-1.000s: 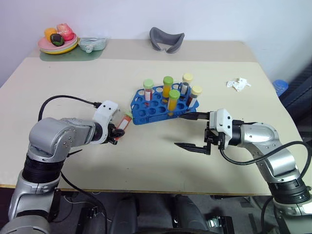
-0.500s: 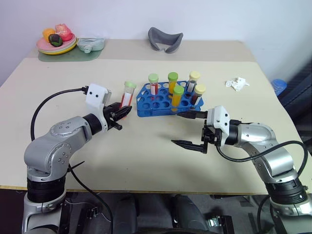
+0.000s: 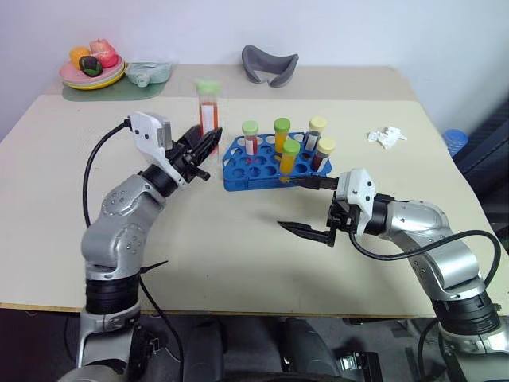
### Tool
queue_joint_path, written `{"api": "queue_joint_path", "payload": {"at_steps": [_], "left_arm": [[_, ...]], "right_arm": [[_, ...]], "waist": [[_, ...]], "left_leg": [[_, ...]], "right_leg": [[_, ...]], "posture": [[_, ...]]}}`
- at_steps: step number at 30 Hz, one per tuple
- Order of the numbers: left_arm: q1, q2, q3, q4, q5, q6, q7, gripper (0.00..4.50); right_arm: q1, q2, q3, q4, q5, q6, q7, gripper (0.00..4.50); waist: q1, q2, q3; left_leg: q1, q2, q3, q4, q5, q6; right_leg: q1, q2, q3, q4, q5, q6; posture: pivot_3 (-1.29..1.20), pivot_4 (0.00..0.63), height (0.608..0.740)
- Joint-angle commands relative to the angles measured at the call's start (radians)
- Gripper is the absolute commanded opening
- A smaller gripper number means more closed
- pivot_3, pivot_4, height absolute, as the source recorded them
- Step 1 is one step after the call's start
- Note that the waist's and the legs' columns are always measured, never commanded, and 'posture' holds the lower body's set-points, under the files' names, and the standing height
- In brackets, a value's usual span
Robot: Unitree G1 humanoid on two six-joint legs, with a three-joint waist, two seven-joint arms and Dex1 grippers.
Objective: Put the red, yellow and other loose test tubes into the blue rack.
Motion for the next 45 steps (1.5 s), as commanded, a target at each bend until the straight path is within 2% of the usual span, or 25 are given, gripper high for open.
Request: {"api": "queue_joint_path", "payload": {"at_steps": [1, 3, 7, 16, 19, 22, 30, 34, 45], "left_arm": [[-0.023, -0.038, -0.036, 0.09, 0.023, -0.148, -0.074, 1.31], [-0.047, -0.079, -0.044, 0.175, 0.01, -0.203, -0.115, 1.31], [-0.088, -0.153, -0.011, 0.28, -0.102, -0.189, -0.202, 1.31], [-0.17, -0.189, 0.053, 0.442, -0.217, -0.152, -0.268, 1.31], [-0.171, -0.167, 0.044, 0.475, -0.171, -0.185, -0.294, 1.31], [-0.17, -0.149, -0.004, 0.517, -0.068, -0.291, -0.326, 1.31], [-0.184, -0.177, -0.069, 0.673, 0.054, -0.474, -0.392, 1.31], [-0.209, -0.192, -0.093, 0.801, 0.146, -0.613, -0.367, 1.31], [-0.312, -0.213, -0.095, 1.118, 0.304, -0.902, -0.188, 1.31]], "right_arm": [[-0.003, 0.015, -0.021, -0.053, -0.001, -0.006, -0.039, 4.5], [0.011, 0.019, -0.021, -0.056, -0.011, -0.016, -0.051, 4.5], [0.035, 0.026, -0.024, -0.063, -0.024, -0.032, -0.077, 4.5], [0.086, 0.047, -0.025, -0.093, -0.038, -0.052, -0.129, 4.5], [0.106, 0.054, -0.025, -0.102, -0.043, -0.057, -0.141, 4.5], [0.123, 0.054, -0.027, -0.098, -0.056, -0.069, -0.153, 4.5], [0.199, 0.034, -0.106, -0.132, -0.022, 0.038, -0.233, 4.5], [0.242, 0.047, -0.159, -0.183, 0.026, 0.088, -0.269, 4.5], [0.281, 0.049, -0.173, -0.223, 0.026, 0.094, -0.297, 4.5]], "waist": [[0.001, 0.0, 0.0], [0.003, 0.0, 0.0], [0.002, 0.0, 0.0], [-0.002, 0.0, 0.0], [-0.002, 0.0, 0.0], [0.0, 0.0, 0.0], [0.003, 0.0, 0.0], [0.0, 0.0, 0.0], [0.002, 0.0, 0.0]], "left_leg": [[0.0, 0.0, 0.0, 0.0, 0.0, 0.0], [-0.001, 0.0, 0.0, 0.0, 0.0, 0.0], [-0.001, 0.0, 0.0, 0.001, 0.0, 0.0], [0.0, 0.0, -0.001, 0.001, 0.0, 0.0], [0.0, 0.0, -0.001, 0.001, 0.0, 0.0], [0.0, 0.0, -0.001, 0.001, 0.0, 0.0], [0.0, 0.0, 0.0, 0.0, 0.0, 0.0], [0.0, -0.001, 0.0, 0.0, 0.0, 0.0], [0.0, -0.001, -0.001, 0.0, 0.0, 0.001]], "right_leg": [[0.0, 0.0, 0.0, 0.0, 0.0, 0.0], [0.0, 0.0, 0.0, 0.0, 0.0, 0.0], [0.0, 0.0, 0.0, 0.0, 0.0, 0.0], [0.0, 0.001, 0.0, 0.0, 0.0, 0.0], [0.0, 0.001, 0.0, 0.0, 0.0, 0.0], [0.0, 0.001, 0.0, 0.0, 0.0, 0.0], [0.0, 0.001, 0.0, -0.001, 0.0, 0.0], [0.0, 0.001, 0.0, -0.001, 0.0, 0.0], [0.001, 0.001, 0.0, -0.001, 0.0, 0.0]], "posture": [[0.0, 0.15, 0.74], [0.0, 0.15, 0.74], [0.0, 0.15, 0.74], [0.0, 0.15, 0.74], [0.0, 0.15, 0.74], [0.0, 0.15, 0.74], [0.0, 0.15, 0.74], [0.0, 0.15, 0.74], [0.0, 0.15, 0.74]]}}
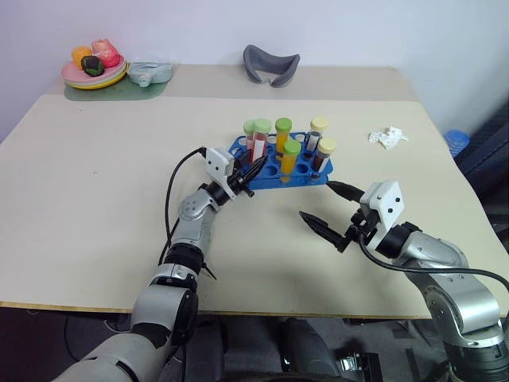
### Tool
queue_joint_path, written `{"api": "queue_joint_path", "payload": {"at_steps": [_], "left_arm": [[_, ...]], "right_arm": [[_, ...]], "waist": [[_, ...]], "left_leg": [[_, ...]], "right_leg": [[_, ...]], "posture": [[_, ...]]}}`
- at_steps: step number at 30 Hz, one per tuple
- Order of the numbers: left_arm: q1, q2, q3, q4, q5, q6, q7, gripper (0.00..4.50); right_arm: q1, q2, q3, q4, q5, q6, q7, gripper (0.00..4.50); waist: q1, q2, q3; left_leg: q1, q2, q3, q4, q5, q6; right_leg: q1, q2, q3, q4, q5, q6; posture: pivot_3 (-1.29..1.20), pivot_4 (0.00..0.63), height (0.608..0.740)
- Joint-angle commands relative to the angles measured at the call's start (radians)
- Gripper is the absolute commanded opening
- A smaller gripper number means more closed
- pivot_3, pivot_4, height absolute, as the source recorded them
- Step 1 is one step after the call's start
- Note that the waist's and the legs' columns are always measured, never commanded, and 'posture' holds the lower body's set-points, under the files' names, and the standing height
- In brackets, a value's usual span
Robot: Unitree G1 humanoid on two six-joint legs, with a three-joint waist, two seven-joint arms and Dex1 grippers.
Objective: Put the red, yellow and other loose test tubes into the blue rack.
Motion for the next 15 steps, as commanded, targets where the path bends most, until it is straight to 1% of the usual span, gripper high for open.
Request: {"api": "queue_joint_path", "payload": {"at_steps": [1, 9, 15], "left_arm": [[-0.021, 0.006, 0.004, 0.064, 0.041, -0.065, 0.056, 1.31], [-0.008, -0.01, 0.005, 0.11, 0.04, -0.083, 0.04, 1.31], [0.038, -0.024, 0.006, 0.102, 0.037, -0.081, 0.041, 1.31]], "right_arm": [[0.0, 0.002, -0.023, -0.045, 0.016, -0.004, -0.009, 4.5], [-0.012, -0.004, -0.03, -0.065, 0.029, 0.021, -0.023, 4.5], [-0.004, -0.015, -0.045, -0.081, 0.04, 0.033, -0.021, 4.5]], "waist": [[-0.002, 0.0, 0.0], [-0.002, 0.001, -0.001], [-0.002, 0.002, -0.002]], "left_leg": [[0.0, 0.0, 0.0, 0.0, 0.0, 0.0], [0.001, 0.0, 0.0, 0.0, 0.0, 0.0], [0.002, 0.0, 0.0, 0.0, 0.0, 0.0]], "right_leg": [[0.0, 0.0, 0.0, 0.0, 0.0, 0.0], [0.001, 0.0, 0.0, 0.0, 0.0, 0.0], [0.002, 0.0, 0.0, 0.0, 0.0, 0.0]], "posture": [[0.0, 0.15, 0.74], [0.0, 0.15, 0.74], [0.0, 0.15, 0.74]]}}
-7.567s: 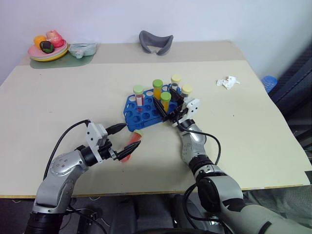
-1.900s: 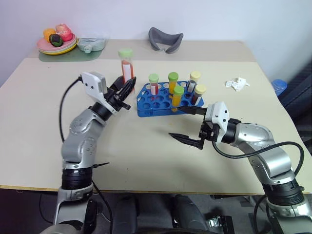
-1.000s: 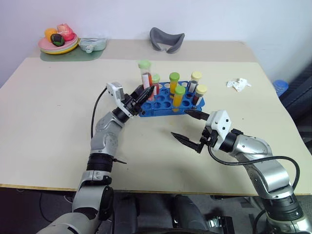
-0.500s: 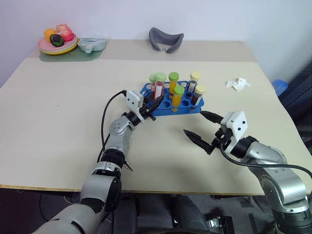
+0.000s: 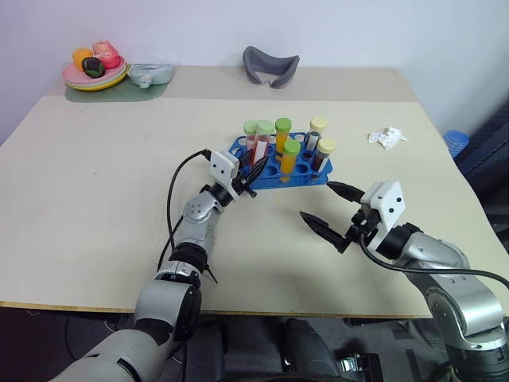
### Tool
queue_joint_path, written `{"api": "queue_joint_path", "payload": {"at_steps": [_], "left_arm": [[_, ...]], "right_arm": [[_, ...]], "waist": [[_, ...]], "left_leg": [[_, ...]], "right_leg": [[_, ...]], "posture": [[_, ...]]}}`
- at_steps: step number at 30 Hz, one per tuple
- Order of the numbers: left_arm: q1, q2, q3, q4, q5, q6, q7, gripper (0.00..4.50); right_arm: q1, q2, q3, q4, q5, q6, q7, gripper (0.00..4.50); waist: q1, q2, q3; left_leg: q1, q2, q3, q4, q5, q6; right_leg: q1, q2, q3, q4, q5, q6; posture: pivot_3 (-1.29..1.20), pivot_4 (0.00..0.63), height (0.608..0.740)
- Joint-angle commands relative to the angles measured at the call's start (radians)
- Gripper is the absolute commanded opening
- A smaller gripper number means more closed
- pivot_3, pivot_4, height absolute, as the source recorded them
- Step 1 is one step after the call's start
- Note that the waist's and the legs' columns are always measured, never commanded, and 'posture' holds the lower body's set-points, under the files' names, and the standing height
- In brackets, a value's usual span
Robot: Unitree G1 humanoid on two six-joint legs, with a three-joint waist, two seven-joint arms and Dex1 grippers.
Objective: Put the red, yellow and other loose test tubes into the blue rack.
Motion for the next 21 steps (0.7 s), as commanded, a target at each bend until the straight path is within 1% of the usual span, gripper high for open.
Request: {"api": "queue_joint_path", "payload": {"at_steps": [1, 2, 4, 5, 6, 9, 19, 21], "left_arm": [[0.054, -0.008, 0.002, 0.017, 0.002, 0.02, 0.005, 1.31], [0.062, -0.009, 0.001, 0.01, -0.004, 0.027, -0.004, 1.31], [0.07, -0.012, 0.001, -0.001, -0.009, 0.038, -0.009, 2.08], [0.072, -0.013, 0.001, -0.005, -0.01, 0.041, -0.01, 2.38], [0.072, -0.014, 0.001, -0.007, -0.009, 0.042, -0.009, 2.84], [0.078, -0.02, 0.004, -0.029, -0.013, 0.043, -0.001, 4.41], [0.13, -0.026, 0.043, -0.176, -0.116, 0.089, -0.044, 4.41], [0.159, -0.017, 0.061, -0.249, -0.161, 0.106, -0.062, 4.41]], "right_arm": [[-0.003, -0.013, -0.035, -0.05, 0.022, 0.0, 0.001, 4.5], [-0.002, -0.013, -0.036, -0.05, 0.023, 0.001, 0.002, 4.5], [-0.003, -0.015, -0.038, -0.049, 0.025, 0.001, 0.006, 4.5], [-0.004, -0.015, -0.039, -0.048, 0.026, 0.0, 0.007, 4.5], [-0.005, -0.016, -0.039, -0.046, 0.026, 0.001, 0.009, 4.5], [-0.013, -0.019, -0.039, -0.044, 0.03, 0.004, 0.011, 4.5], [-0.052, -0.019, -0.023, -0.04, 0.032, 0.031, 0.005, 4.5], [-0.057, -0.02, -0.02, -0.04, 0.03, 0.034, 0.007, 4.5]], "waist": [[-0.001, 0.0, 0.0], [-0.002, 0.001, 0.0], [-0.001, 0.0, 0.0], [0.0, 0.001, -0.001], [0.0, 0.001, -0.001], [-0.001, 0.001, -0.001], [-0.001, 0.001, -0.001], [-0.003, 0.001, -0.001]], "left_leg": [[0.001, 0.0, 0.0, 0.0, 0.0, 0.0], [0.001, 0.0, 0.0, 0.0, 0.0, 0.0], [0.001, 0.0, 0.0, 0.0, 0.0, 0.0], [0.001, 0.0, 0.0, 0.0, 0.0, 0.0], [0.001, 0.0, 0.0, 0.0, 0.0, 0.0], [0.002, 0.0, 0.0, 0.0, 0.0, 0.0], [0.002, 0.0, 0.0, 0.0, 0.0, 0.0], [0.001, 0.0, 0.0, 0.0, 0.0, 0.0]], "right_leg": [[0.0, 0.0, 0.0, 0.0, 0.0, 0.0], [0.001, 0.0, 0.0, 0.0, 0.0, 0.0], [0.001, 0.0, 0.0, 0.0, 0.0, 0.0], [0.001, 0.0, 0.0, 0.0, 0.0, 0.0], [0.001, 0.0, 0.0, 0.0, 0.0, 0.0], [0.002, 0.0, 0.0, 0.0, 0.0, 0.0], [0.002, 0.0, 0.0, 0.0, 0.0, 0.0], [0.001, 0.0, 0.0, 0.0, 0.0, 0.0]], "posture": [[0.0, 0.15, 0.74], [0.0, 0.15, 0.74], [0.0, 0.15, 0.74], [0.0, 0.15, 0.74], [0.0, 0.15, 0.74], [0.0, 0.15, 0.74], [0.0, 0.15, 0.74], [0.0, 0.15, 0.74]]}}
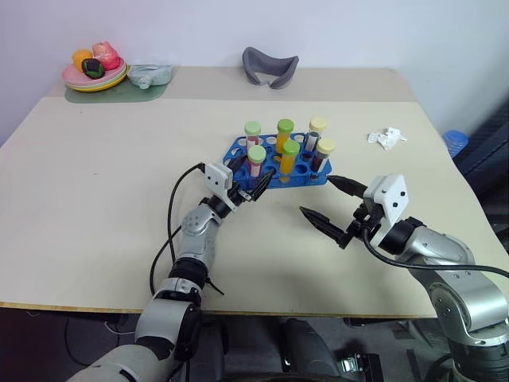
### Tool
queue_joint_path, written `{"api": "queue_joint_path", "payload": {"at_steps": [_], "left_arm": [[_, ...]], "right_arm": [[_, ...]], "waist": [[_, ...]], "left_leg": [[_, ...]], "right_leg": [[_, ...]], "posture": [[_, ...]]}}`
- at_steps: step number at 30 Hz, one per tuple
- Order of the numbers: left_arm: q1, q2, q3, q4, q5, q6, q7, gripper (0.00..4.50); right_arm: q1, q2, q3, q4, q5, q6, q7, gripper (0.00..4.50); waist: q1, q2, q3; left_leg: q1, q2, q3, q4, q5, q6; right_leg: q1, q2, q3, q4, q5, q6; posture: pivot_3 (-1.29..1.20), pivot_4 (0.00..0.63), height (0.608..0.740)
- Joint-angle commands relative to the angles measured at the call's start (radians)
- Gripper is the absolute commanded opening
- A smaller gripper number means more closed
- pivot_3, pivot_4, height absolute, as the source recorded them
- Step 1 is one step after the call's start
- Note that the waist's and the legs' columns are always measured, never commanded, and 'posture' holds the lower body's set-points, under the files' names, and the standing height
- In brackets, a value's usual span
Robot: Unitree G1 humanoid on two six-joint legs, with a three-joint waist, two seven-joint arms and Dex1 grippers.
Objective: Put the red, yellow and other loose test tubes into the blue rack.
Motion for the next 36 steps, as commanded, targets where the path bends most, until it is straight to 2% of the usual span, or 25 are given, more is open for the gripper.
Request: {"api": "queue_joint_path", "payload": {"at_steps": [1, 9, 15, 22, 26, 32, 36], "left_arm": [[0.053, 0.018, 0.042, -0.135, -0.087, 0.033, -0.027, 4.41], [0.344, 0.196, 0.03, -0.584, -0.155, 0.263, -0.067, 4.41], [0.508, 0.361, 0.009, -0.808, -0.143, 0.44, -0.088, 4.41], [0.56, 0.453, -0.037, -0.964, -0.09, 0.545, -0.058, 4.41], [0.565, 0.527, -0.07, -1.074, -0.067, 0.728, -0.021, 4.41], [0.587, 0.616, -0.031, -1.202, -0.139, 0.875, -0.037, 4.41], [0.629, 0.64, 0.006, -1.265, -0.189, 0.936, -0.03, 4.41]], "right_arm": [[-0.015, -0.011, -0.012, -0.032, 0.01, 0.001, -0.001, 4.5], [0.008, -0.006, -0.009, -0.03, 0.026, 0.007, 0.012, 4.5], [0.078, -0.028, -0.02, -0.019, 0.02, -0.016, 0.05, 4.5], [0.188, -0.037, -0.08, 0.015, -0.004, -0.08, 0.071, 4.5], [0.265, -0.038, -0.125, 0.055, -0.034, -0.154, 0.094, 4.5], [0.351, -0.022, -0.214, 0.114, -0.02, -0.255, 0.139, 4.5], [0.407, -0.024, -0.282, 0.16, -0.013, -0.316, 0.178, 4.5]], "waist": [[-0.003, 0.0, 0.0], [-0.002, 0.0, 0.0], [0.002, 0.0, 0.0], [0.001, 0.0, 0.0], [-0.002, 0.0, 0.0], [-0.003, 0.0, 0.0], [-0.002, 0.0, 0.0]], "left_leg": [[0.0, 0.0, 0.0, 0.0, 0.0, 0.0], [0.0, 0.001, 0.0, -0.002, 0.0, 0.0], [0.0, 0.001, 0.0, -0.002, 0.0, 0.0], [0.0, 0.001, 0.0, -0.002, 0.0, 0.0], [0.0, 0.002, 0.0, -0.002, 0.0, 0.0], [0.001, 0.001, 0.001, -0.002, 0.0, 0.0], [0.001, 0.002, 0.001, -0.003, 0.0, 0.0]], "right_leg": [[0.0, 0.0, 0.0, 0.0, 0.0, 0.0], [-0.001, 0.0, 0.0, 0.0, 0.0, 0.0], [-0.001, 0.0, 0.0, -0.001, 0.0, 0.0], [-0.001, 0.0, 0.0, -0.001, 0.0, 0.0], [-0.001, 0.0, 0.0, 0.0, 0.0, -0.001], [-0.001, 0.0, 0.0, 0.0, 0.0, -0.001], [-0.001, 0.0, 0.001, -0.001, 0.0, -0.001]], "posture": [[0.0, 0.15, 0.74], [0.0, 0.15, 0.74], [0.0, 0.15, 0.74], [0.0, 0.15, 0.74], [0.0, 0.15, 0.74], [0.0, 0.15, 0.74], [0.0, 0.15, 0.74]]}}
